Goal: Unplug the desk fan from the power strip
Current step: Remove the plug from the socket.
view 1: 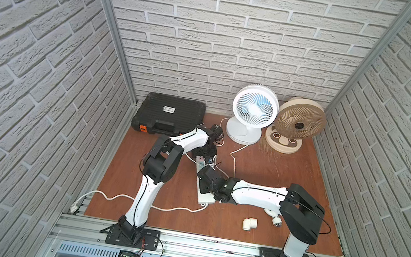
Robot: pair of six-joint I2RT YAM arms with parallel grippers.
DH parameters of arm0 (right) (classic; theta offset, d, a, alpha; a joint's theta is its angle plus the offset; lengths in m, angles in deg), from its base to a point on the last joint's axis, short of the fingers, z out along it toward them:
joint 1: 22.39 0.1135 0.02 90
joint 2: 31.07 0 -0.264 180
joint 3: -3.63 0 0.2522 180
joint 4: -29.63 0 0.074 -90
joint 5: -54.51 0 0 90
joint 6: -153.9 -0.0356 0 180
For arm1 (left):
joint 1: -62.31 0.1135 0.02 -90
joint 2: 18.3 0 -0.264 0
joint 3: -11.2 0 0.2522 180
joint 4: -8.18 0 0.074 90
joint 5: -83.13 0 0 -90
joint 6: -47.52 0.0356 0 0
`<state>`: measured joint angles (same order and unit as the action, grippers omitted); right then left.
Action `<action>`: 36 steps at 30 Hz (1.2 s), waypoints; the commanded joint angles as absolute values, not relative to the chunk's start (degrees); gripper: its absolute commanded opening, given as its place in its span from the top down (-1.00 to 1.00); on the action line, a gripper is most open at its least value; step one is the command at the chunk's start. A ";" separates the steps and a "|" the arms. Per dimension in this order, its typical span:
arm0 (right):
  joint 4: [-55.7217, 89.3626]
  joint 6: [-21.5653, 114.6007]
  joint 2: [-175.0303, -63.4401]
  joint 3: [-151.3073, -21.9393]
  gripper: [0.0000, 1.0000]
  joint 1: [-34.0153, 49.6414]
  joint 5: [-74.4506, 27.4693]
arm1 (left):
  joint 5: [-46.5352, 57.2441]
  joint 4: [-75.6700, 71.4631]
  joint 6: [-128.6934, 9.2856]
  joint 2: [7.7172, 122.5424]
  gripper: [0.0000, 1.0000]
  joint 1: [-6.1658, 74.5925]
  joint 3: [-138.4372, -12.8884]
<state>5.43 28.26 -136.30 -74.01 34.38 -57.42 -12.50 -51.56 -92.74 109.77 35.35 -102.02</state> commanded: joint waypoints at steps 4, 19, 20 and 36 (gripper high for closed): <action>-2.99 31.46 -139.29 -77.50 0.94 36.44 -68.44 | -4.85 -46.88 -91.88 116.31 1.00 34.48 -98.52; -3.23 32.15 -139.47 -78.12 0.94 37.14 -69.59 | -5.02 -47.33 -91.57 116.02 1.00 34.50 -98.84; -2.87 31.97 -139.22 -77.75 0.94 36.97 -69.27 | -5.03 -47.39 -91.61 115.99 1.00 34.51 -98.88; 3.55 26.19 -134.39 -70.35 0.94 31.29 -58.92 | -4.99 -47.08 -91.48 115.63 1.00 34.50 -98.37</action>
<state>7.16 27.63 -135.60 -72.57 33.99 -56.66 -12.50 -51.61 -92.63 109.75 35.35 -102.04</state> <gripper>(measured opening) 0.164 0.850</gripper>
